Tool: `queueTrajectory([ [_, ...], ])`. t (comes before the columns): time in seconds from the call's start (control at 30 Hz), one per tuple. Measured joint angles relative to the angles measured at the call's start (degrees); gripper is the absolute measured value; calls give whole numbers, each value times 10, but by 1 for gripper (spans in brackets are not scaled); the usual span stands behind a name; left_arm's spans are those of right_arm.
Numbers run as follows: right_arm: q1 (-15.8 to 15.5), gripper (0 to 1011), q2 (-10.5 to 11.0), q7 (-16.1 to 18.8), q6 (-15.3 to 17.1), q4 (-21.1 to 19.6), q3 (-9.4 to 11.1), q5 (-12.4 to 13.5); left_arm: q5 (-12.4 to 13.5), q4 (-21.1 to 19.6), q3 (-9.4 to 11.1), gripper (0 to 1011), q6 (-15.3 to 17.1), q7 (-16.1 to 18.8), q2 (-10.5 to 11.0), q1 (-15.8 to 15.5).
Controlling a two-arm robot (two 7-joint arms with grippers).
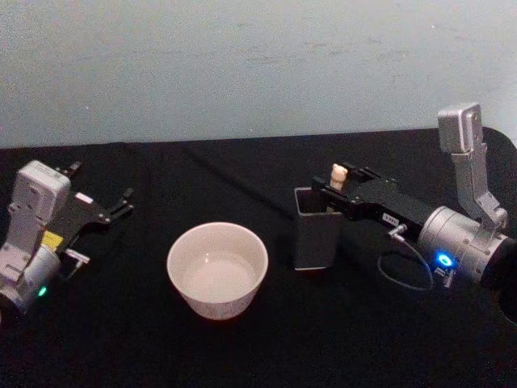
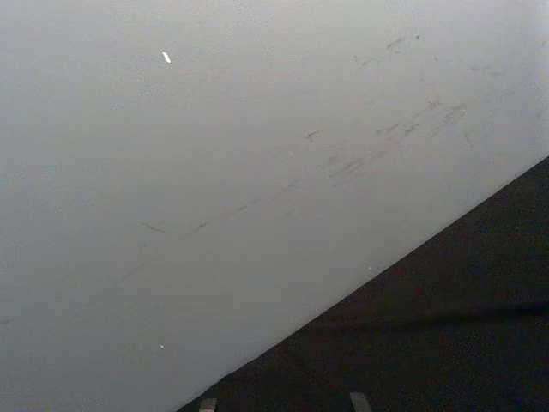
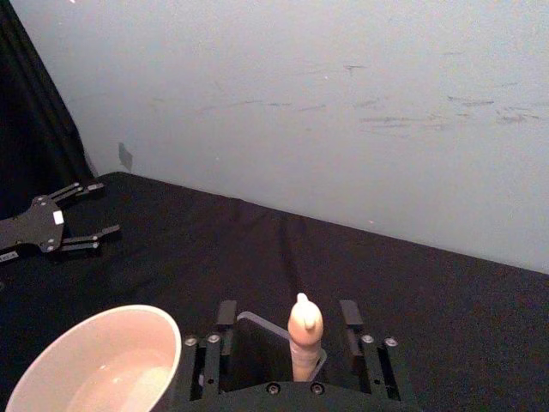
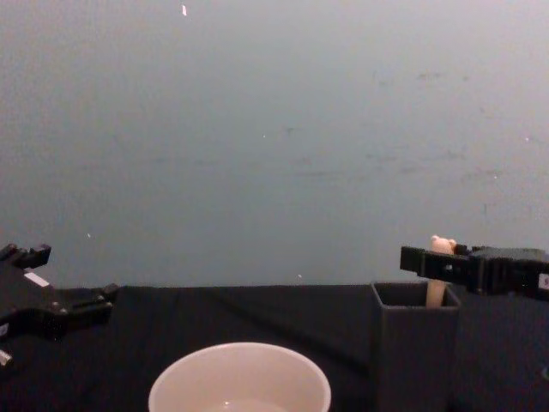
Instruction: Pick up the stirring spoon with one hand, stir inside the cup, then place it back in its original position.
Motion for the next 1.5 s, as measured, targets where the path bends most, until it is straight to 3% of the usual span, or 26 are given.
queueTrajectory([
  [0.17,0,882,0,0,0,0,0,0,0,0,0,1001,0,0,0,0],
  [0.33,0,992,-1,-2,-5,0,0,-2,0,0,0,1001,0,0,0,0],
  [0.5,-5,1002,-11,-20,-35,-5,10,-14,0,0,0,1001,0,0,0,0],
  [0.6,-10,1002,-27,-45,-73,-8,24,-30,0,0,0,1001,0,0,0,0],
  [0.7,-15,1002,-49,-86,-127,-9,44,-60,0,0,0,1001,0,0,0,0],
  [0.83,-20,1002,-63,-124,-171,-4,55,-97,0,0,0,1001,0,0,0,0],
  [1.03,-34,1002,-81,-202,-231,31,64,-191,0,0,0,1001,0,0,0,0],
  [1.17,-45,1002,-83,-220,-229,50,66,-217,0,0,0,1001,0,0,0,0],
  [1.5,-67,1002,-90,-225,-168,91,73,-229,0,0,0,1001,0,0,0,0],
])
